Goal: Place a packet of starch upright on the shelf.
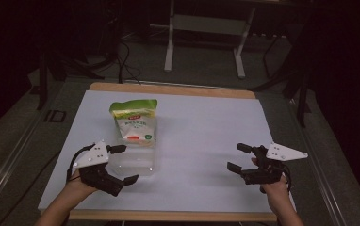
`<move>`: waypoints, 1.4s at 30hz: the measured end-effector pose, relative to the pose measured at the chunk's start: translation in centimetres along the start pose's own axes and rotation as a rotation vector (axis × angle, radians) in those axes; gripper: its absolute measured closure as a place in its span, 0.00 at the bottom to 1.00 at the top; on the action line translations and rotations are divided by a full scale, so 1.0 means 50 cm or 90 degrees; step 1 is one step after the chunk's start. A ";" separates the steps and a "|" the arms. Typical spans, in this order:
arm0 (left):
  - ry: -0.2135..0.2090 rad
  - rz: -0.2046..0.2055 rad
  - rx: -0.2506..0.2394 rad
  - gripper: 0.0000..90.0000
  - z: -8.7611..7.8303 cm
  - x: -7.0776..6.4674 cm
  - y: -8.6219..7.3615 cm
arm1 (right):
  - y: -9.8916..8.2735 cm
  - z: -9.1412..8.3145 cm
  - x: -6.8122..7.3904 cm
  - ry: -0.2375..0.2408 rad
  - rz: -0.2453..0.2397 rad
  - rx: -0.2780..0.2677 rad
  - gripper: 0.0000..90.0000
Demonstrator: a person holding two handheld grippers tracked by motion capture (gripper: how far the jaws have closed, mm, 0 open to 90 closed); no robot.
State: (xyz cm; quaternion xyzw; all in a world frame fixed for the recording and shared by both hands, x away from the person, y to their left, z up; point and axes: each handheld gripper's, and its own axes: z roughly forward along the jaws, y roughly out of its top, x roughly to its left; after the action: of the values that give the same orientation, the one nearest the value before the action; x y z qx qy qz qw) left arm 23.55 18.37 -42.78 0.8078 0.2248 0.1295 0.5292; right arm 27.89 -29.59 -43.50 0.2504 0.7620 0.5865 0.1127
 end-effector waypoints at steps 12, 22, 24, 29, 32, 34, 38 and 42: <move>-0.061 0.017 -0.010 0.00 0.064 -0.053 0.022 | -0.011 0.011 0.003 0.002 -0.009 0.020 0.17; -0.087 0.046 -0.001 0.00 0.117 -0.080 0.010 | -0.020 0.023 0.011 0.003 -0.018 0.032 0.17; -0.092 0.061 -0.001 0.00 0.121 -0.088 0.008 | -0.021 0.025 0.012 0.005 -0.018 0.033 0.17; -0.105 0.067 0.006 0.00 0.139 -0.100 -0.005 | -0.026 0.028 0.012 0.009 -0.016 0.033 0.17; -0.115 0.056 -0.003 0.00 0.147 -0.099 -0.015 | -0.030 0.031 0.013 0.012 -0.019 0.035 0.17; -0.115 0.054 -0.016 0.00 0.151 -0.097 -0.022 | -0.032 0.033 0.014 0.012 -0.021 0.038 0.17; -0.119 0.062 -0.015 0.00 0.159 -0.099 -0.033 | -0.042 0.041 0.018 0.006 -0.032 0.050 0.17; -0.121 0.060 -0.001 0.00 0.165 -0.098 -0.041 | -0.050 0.050 0.022 0.005 -0.050 0.069 0.17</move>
State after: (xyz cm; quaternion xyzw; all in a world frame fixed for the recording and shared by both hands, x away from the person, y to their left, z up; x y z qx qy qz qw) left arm 22.53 10.04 -47.84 0.8255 0.1353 0.0772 0.5425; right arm 27.50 -27.42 -46.45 0.2241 0.8024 0.5402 0.1187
